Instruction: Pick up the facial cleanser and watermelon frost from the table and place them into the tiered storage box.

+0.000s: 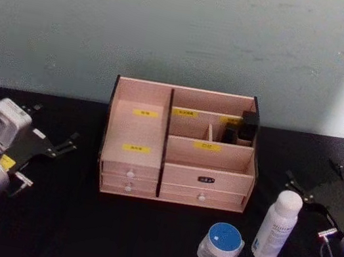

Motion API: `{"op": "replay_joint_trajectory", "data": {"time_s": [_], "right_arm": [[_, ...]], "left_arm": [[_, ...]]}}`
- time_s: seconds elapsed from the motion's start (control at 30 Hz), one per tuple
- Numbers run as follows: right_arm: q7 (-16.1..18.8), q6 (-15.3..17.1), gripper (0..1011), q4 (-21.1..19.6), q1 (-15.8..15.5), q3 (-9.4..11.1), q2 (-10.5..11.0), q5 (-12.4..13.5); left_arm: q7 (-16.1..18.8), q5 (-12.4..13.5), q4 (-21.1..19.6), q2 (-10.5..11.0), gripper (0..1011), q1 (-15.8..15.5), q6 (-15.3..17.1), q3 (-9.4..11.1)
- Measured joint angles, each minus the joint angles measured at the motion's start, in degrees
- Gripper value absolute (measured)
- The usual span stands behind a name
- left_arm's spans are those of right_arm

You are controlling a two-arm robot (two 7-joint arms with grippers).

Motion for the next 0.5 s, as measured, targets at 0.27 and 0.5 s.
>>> {"op": "replay_joint_trajectory", "data": {"time_s": [0.27,0.5], "right_arm": [[0.2,0.0,1000,0.0,-0.1,0.2,-0.1,0.0],[1.8,0.0,1000,-1.2,-1.3,1.5,0.1,0.2]], "left_arm": [[0.0,0.0,0.0,0.0,1001,0.0,0.0,0.0],[0.0,0.0,0.0,0.0,1001,0.0,0.0,0.0]]}}
